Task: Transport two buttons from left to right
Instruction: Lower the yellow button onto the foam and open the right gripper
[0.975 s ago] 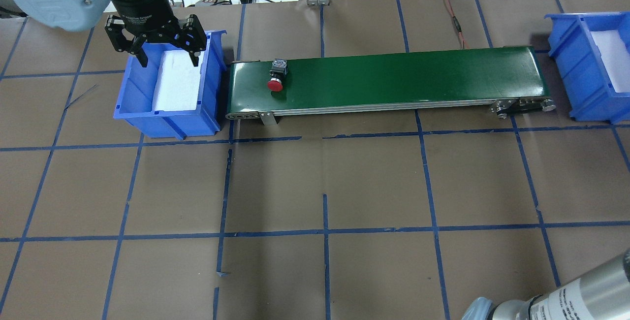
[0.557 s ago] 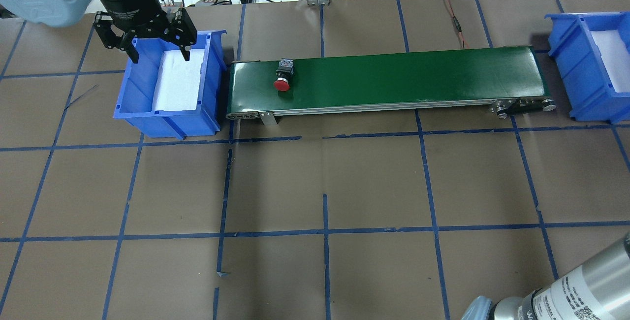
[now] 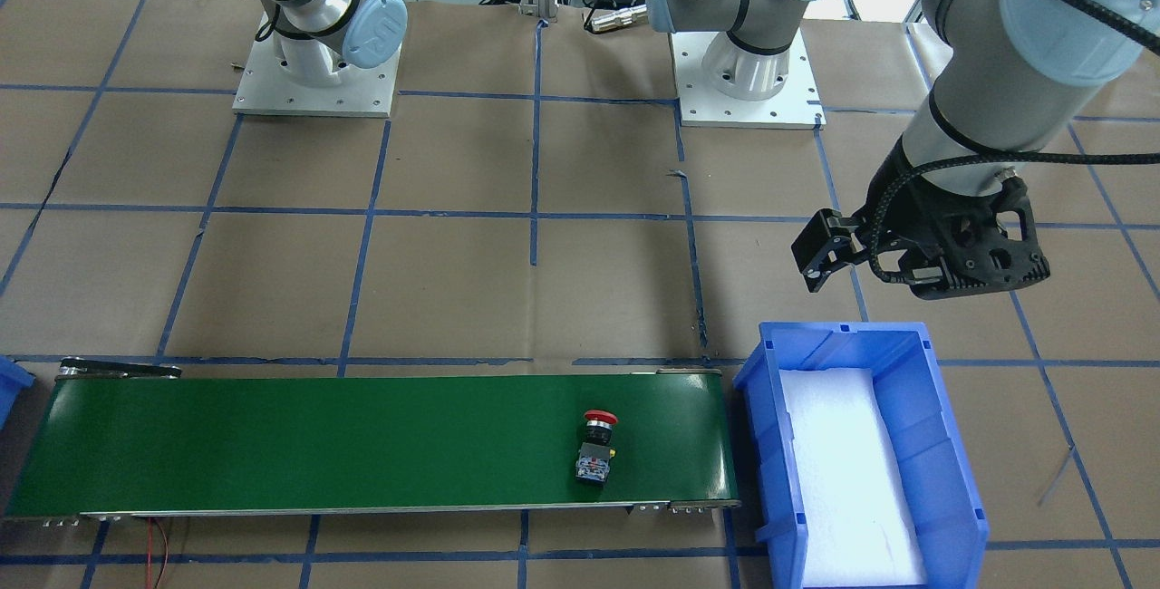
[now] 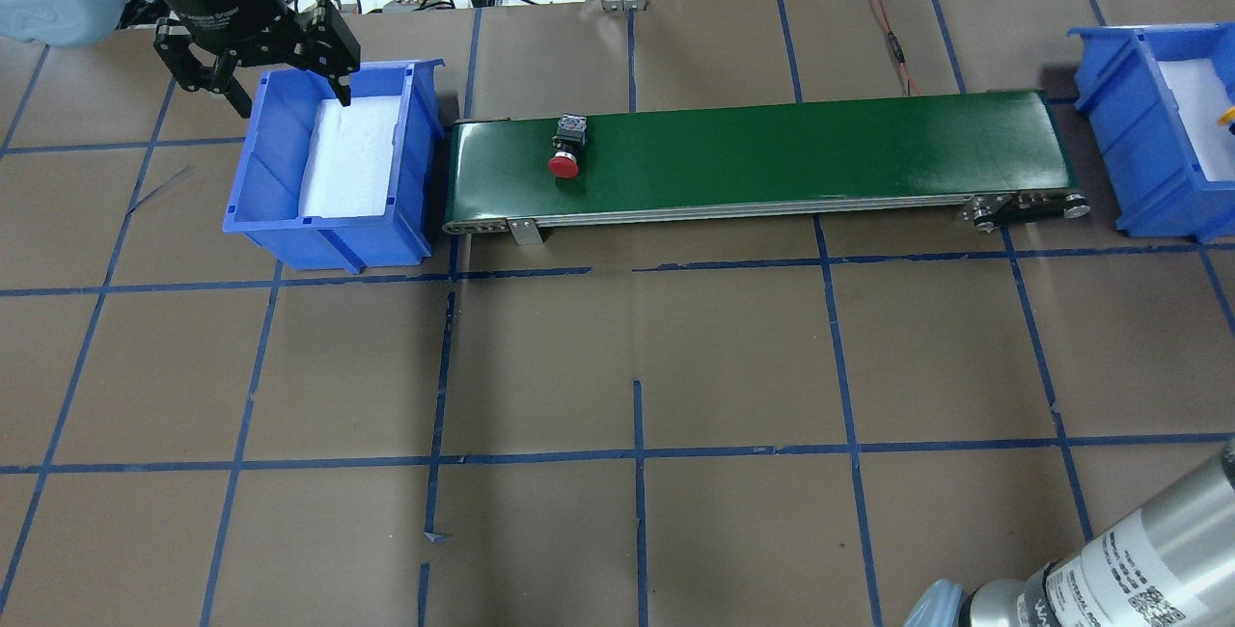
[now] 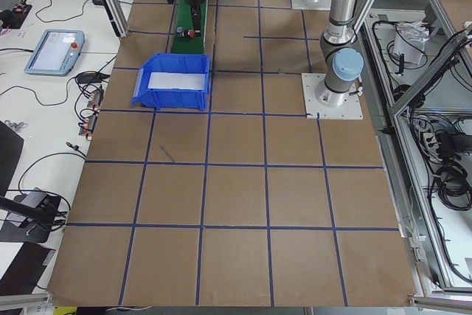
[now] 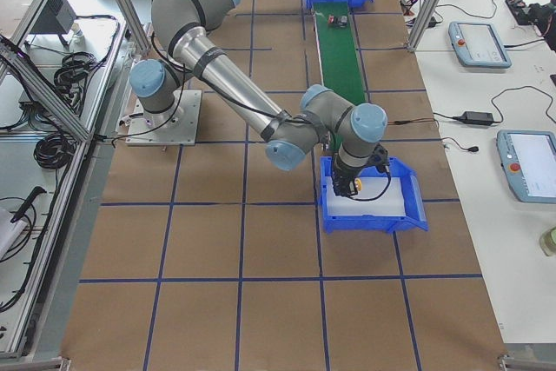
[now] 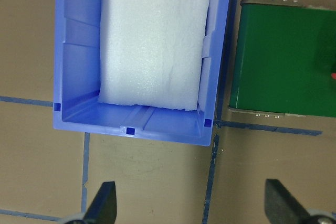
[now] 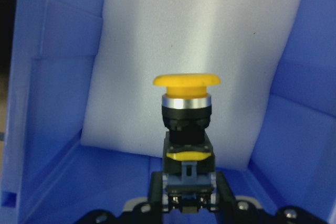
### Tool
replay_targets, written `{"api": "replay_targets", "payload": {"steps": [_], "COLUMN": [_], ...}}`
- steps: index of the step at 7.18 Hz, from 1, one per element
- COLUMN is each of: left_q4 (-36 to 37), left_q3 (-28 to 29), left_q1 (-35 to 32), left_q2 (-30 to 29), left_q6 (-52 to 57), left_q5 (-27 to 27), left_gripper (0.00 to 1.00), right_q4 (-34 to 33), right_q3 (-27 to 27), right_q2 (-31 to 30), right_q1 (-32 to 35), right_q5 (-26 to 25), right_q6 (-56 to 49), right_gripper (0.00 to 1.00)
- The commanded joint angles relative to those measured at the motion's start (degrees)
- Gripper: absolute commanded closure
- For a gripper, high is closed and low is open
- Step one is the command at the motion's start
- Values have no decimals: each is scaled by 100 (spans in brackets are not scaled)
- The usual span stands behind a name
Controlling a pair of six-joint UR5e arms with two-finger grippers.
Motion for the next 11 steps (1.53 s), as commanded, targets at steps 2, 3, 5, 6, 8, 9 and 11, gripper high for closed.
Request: {"api": "replay_targets", "payload": {"steps": [2,3,5,6,8,9,11], "left_q4": [129,129,129,129,129,129,129], "left_q3": [-79,-70,-27,-18,-26,-35,-53], "left_q1": [13,4,4,4,4,4,-13], "left_q2": [172,137,119,111,111,111,111], "left_q6": [8,8,8,-1,8,-1,8], "left_q5": [-23,-23,-23,-23,-23,-23,-23], "left_gripper": [0,0,0,0,0,0,0], "right_q4": [-205,-319,-329,-407,-469,-469,-443], "right_q3": [16,16,16,8,8,-1,-1], "right_q2": [193,272,351,439,483,483,483], "right_q1": [16,34,43,51,52,52,52], "right_q5": [0,0,0,9,9,9,0], "right_q6": [1,1,9,10,10,10,1], "right_gripper": [91,91,91,91,90,79,60]}}
